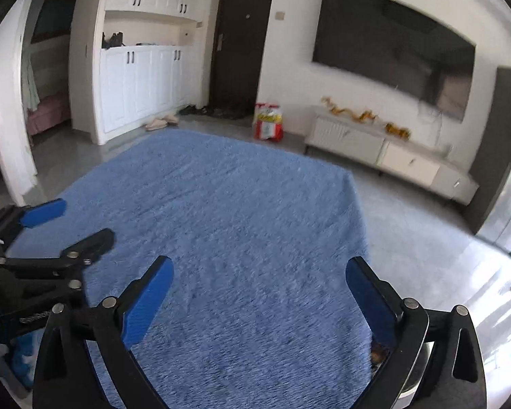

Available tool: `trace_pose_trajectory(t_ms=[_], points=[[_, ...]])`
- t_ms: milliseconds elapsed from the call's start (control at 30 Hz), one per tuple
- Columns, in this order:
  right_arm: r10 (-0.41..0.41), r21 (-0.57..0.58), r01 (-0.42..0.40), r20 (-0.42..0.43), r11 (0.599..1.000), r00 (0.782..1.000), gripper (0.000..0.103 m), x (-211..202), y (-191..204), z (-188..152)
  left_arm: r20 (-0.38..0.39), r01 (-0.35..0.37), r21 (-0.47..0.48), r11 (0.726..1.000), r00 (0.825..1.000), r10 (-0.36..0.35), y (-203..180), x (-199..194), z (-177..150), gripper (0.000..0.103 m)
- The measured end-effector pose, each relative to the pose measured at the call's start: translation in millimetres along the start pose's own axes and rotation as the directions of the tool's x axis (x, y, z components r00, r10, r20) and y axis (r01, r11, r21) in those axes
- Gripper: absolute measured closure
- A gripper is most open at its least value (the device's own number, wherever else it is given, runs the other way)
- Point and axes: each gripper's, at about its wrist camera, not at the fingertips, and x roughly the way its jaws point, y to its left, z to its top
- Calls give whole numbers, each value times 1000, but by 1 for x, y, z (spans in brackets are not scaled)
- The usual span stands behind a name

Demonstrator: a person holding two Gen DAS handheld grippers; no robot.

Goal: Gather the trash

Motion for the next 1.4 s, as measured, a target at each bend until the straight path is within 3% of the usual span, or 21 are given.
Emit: trace_pose_trajectory(t_ms=[167, 433, 900, 1400], points=[[-105, 5, 105, 37, 994, 994, 1, -6, -3, -4, 13, -43, -25, 999, 999, 43, 9, -3, -2, 20], [-225, 24, 225, 20, 974, 974, 0, -7, -9, -14, 11, -56, -18, 998, 998, 57, 5, -5, -7, 20], [-242, 4, 242, -25, 970, 970, 0, 2, -11, -24, -21, -92, -38, 995, 996, 91, 9, 6, -14, 20], [-252, 39, 253, -24, 967, 967, 0, 1, -23, -24, 37, -235, 28, 972, 972, 234, 0, -6, -6, 19]])
